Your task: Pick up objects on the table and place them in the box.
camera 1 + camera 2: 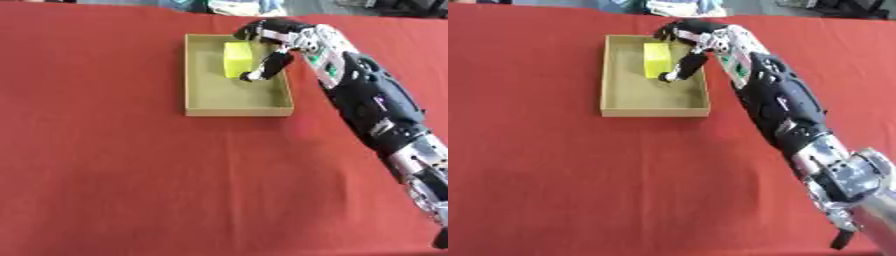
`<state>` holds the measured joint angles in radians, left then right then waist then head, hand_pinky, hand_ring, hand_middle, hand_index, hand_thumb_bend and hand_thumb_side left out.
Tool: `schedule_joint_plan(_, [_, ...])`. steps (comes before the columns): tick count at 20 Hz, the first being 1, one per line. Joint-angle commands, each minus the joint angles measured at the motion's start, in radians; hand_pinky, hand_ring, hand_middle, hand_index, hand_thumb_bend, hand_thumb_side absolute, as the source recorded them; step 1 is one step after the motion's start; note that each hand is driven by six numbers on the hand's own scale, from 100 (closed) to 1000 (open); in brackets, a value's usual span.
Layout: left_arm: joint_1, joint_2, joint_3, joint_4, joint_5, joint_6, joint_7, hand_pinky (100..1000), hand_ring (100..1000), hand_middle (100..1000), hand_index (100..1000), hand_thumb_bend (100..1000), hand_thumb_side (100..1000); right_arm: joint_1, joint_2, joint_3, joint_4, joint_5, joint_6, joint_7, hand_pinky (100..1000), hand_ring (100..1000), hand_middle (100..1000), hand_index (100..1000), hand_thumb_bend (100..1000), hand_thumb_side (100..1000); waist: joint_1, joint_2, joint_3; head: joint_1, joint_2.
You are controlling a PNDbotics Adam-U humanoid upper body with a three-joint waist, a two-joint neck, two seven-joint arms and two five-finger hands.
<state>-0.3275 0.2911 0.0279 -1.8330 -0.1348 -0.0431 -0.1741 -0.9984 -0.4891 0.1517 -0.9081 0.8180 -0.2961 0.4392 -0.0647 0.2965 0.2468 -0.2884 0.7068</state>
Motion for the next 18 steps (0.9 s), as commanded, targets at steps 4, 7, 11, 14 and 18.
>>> schedule_joint_plan(4, [0.006, 0.016, 0.008, -0.012, 0.000, 0.002, 0.005, 661, 548, 577, 714, 202, 639, -0.012, -0.073, 0.021, -0.142, -0.070, -0.024, 0.012, 808, 888, 859, 960, 442, 356, 0.008, -0.040, -0.034, 0.024, 0.009])
schedule_joint_plan(7, [0.013, 0.018, 0.013, -0.009, -0.003, 0.004, 0.010, 661, 548, 577, 713, 202, 640, 0.013, -0.116, 0.035, -0.250, -0.153, -0.024, -0.005, 786, 872, 839, 944, 400, 358, 0.009, -0.046, -0.063, 0.044, 0.015])
schedule_joint_plan(11, [0.018, 0.018, 0.020, -0.007, -0.006, 0.005, 0.016, 661, 548, 577, 713, 202, 640, 0.085, -0.183, 0.048, -0.414, -0.303, -0.001, -0.052, 750, 852, 822, 927, 364, 357, 0.015, -0.046, -0.095, 0.072, 0.018])
schedule_joint_plan(14, [0.021, 0.018, 0.028, -0.007, -0.009, 0.006, 0.023, 661, 548, 576, 713, 203, 640, 0.162, -0.231, 0.039, -0.560, -0.387, 0.038, -0.090, 731, 842, 814, 922, 359, 360, 0.018, -0.042, -0.116, 0.084, 0.017])
schedule_joint_plan(18, [0.021, 0.016, 0.033, -0.007, -0.011, 0.006, 0.029, 661, 548, 576, 713, 203, 640, 0.278, -0.263, 0.016, -0.739, -0.471, 0.092, -0.128, 710, 833, 806, 916, 345, 368, 0.024, -0.037, -0.127, 0.101, 0.017])
